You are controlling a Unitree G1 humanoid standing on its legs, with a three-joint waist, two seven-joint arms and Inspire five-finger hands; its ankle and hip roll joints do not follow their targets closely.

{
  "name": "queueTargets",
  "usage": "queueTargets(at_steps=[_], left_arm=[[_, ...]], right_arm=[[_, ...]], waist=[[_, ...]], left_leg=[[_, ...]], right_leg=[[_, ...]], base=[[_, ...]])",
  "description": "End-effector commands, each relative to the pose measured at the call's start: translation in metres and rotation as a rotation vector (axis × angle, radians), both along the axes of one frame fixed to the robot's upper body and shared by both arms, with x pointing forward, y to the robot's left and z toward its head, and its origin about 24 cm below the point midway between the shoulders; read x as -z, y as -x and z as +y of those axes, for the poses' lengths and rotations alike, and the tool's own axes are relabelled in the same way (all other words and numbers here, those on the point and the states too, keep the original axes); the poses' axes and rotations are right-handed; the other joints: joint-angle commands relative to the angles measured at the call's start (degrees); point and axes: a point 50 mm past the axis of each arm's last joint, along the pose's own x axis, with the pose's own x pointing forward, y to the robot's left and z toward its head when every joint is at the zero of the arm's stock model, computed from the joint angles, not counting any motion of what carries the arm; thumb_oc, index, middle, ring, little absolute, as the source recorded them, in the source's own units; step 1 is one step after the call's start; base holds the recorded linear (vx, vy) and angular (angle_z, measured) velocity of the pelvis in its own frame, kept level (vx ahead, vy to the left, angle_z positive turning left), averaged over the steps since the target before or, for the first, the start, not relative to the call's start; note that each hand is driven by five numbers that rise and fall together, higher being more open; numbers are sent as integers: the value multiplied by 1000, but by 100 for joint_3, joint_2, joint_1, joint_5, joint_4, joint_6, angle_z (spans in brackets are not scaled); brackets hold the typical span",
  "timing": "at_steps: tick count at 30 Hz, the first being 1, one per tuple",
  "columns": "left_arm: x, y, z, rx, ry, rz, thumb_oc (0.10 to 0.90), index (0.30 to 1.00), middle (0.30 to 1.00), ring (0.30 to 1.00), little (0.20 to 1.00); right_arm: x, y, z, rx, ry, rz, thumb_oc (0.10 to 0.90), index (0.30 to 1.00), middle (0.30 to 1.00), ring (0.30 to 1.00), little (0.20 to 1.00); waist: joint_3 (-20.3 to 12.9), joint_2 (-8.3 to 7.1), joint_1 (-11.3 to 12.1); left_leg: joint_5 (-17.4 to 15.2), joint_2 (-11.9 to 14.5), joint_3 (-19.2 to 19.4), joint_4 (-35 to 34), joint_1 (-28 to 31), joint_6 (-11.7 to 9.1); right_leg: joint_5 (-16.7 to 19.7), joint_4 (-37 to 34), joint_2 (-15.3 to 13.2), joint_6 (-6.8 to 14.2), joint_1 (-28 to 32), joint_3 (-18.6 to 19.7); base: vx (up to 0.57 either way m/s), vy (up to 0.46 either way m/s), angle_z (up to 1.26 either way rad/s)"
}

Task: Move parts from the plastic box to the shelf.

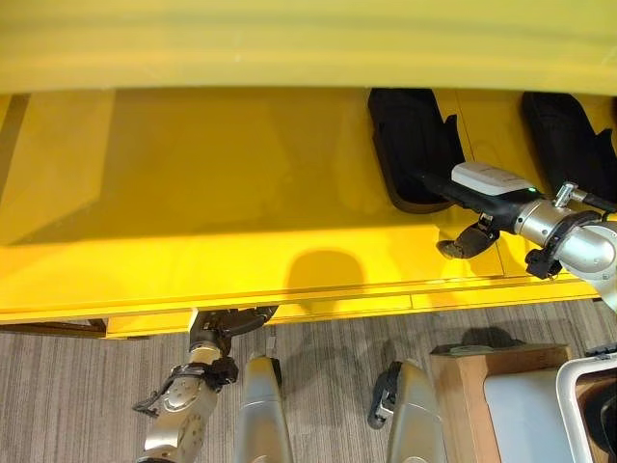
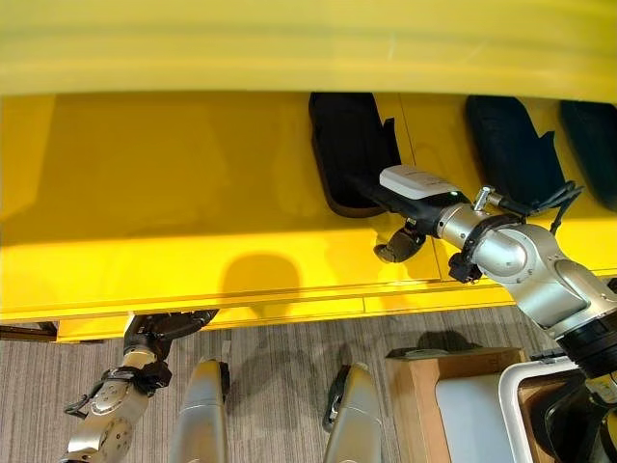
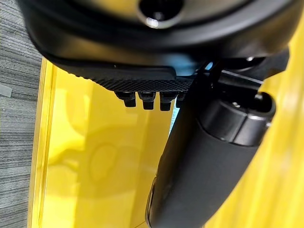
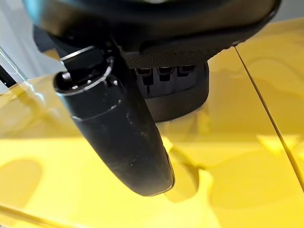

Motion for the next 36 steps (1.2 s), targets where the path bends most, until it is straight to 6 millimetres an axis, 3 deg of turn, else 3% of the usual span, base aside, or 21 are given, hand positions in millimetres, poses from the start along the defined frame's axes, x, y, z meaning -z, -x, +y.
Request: queueTargets(at_steps=[1,36], left_arm=[[-36,-17,0,56,-59,-191,900,1000,1000,1000,1000],[-37,-18,1,62,-58,-200,900,1000,1000,1000,1000]], right_arm=[[-11,6,10,-67,-65,-36,900,1000,1000,1000,1000],[1,17,3,-74,-57,31,900,1000,1000,1000,1000]], waist=[[-319,-21,4],[-380,-48,-65]], left_leg=[[-93,-203,-68,121,-190,346],[-58,-200,-70,136,-273,317]], right_leg=[[-105,-85,211,-339,130,16],[-100,-85,229,-320,36,48]], base=[[0,0,0],[0,0,0]])
